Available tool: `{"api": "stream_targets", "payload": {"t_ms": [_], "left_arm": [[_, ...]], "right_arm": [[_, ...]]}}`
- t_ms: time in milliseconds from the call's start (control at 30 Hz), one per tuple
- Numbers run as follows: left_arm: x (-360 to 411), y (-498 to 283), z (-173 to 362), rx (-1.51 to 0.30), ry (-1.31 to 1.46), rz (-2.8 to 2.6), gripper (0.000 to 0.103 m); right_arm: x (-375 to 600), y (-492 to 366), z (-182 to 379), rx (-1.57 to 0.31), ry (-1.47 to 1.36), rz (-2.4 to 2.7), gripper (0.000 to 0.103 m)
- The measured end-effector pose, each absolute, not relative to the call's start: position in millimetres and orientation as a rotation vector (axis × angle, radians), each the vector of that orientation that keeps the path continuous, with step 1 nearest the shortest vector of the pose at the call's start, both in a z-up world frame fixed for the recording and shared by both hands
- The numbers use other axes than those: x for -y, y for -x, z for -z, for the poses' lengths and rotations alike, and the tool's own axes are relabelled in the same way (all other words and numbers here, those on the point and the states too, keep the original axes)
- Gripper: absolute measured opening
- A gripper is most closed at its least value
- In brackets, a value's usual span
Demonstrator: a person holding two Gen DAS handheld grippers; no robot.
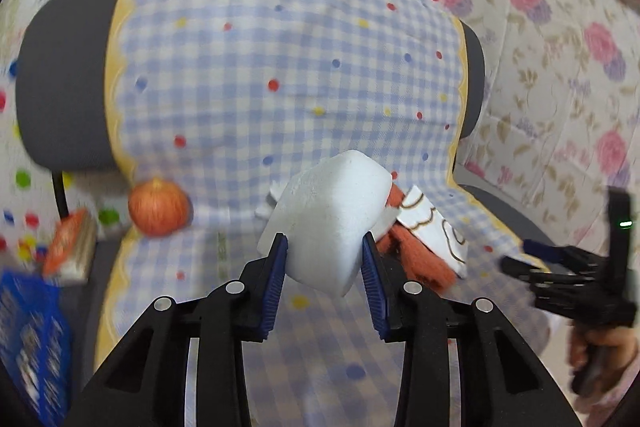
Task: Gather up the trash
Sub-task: 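Grasp the white foam block with the left gripper, then grasp the white patterned paper bag with the right gripper while the left gripper lifts the foam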
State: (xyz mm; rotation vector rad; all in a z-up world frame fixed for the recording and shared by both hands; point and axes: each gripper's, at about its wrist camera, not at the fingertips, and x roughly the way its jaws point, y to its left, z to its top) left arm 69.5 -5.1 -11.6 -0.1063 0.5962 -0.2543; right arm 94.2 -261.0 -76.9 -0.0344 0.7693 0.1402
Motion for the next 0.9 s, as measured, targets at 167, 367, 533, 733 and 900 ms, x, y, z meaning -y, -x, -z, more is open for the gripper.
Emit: {"api": "stream_targets", "payload": {"t_ms": [167,367,533,733,900], "left_arm": [[7,-59,34,-0.631,0.14,0.254,0.038],[6,-56,48,-0.66,0.162,0.266,0.038],[6,-54,49,-0.659,0.157,0.268,0.038],[6,-54,49,-0.656,0.155,0.264,0.038],[5,-55,48,-0.658,0.162,0.256,0.038]], "right_arm": [[249,-117,94,-0.805,0.108,-0.148,0.062],[228,-152,110,-0.876,0.242,-0.179,0.062],[202,-154,119,-0.876,0.374,-0.218,0.062],[194,-160,122,-0.828,0.439,-0.16,0.049],[190,-160,122,-0.792,0.488,-0.113,0.014]]}}
